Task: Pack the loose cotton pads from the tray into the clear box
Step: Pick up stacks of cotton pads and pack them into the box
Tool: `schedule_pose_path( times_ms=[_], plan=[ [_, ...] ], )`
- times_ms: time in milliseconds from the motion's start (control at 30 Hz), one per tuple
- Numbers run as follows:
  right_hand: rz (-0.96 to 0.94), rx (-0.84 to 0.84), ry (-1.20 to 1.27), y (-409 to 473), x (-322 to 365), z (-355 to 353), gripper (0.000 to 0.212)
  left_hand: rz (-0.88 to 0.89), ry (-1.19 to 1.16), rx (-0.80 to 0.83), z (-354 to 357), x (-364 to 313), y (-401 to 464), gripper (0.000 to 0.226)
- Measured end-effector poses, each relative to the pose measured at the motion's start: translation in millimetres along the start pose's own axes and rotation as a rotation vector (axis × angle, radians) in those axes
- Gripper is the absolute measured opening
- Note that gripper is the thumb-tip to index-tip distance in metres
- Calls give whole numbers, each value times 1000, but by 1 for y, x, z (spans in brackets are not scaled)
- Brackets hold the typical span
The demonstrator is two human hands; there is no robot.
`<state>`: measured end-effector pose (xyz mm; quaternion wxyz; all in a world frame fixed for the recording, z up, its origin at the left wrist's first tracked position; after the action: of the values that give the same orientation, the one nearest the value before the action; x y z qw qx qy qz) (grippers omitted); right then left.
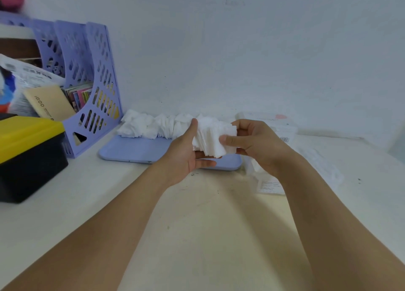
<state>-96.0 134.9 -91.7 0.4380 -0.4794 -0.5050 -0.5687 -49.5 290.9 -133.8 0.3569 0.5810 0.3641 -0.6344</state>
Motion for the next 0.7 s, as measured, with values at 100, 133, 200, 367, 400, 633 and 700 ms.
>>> schedule_pose_path(
  times_ms=[100, 133, 200, 367, 400, 633, 700],
  plan=[
    [-54, 19, -17, -2, 4, 3, 28, 20, 10, -61, 0, -1, 0, 54],
    [-72, 23, -24, -2, 5, 4, 28, 29, 11, -77, -1, -1, -1, 52],
    [-107, 14, -34, 0, 6, 4, 28, 36, 4, -107, -2, -2, -2, 49],
    [-128, 12, -49, -1, 8, 4, 25, -17, -70, -133, -3, 1, -3, 55],
    [-123, 12, -44, -1, 7, 4, 25, -25, -77, -133, -2, 1, -3, 56],
    [-40, -22, 40, -1, 3, 0, 34, -37, -77, -113, 0, 0, -4, 57],
    [-30, -20, 26, -1, 2, 1, 35, -13, -46, -91, 1, -2, -5, 55]
  ],
)
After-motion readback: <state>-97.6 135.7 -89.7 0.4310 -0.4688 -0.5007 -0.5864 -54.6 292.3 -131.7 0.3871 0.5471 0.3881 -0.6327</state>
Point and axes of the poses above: each hand's wrist, its own y-axis towards the middle knuckle, its own z-axis out of the palm, x = y × z, the point moved 6 cm from there along y, towards the middle knuckle, and after that the axes turned 15 degrees about y, right-handed, at the moved point
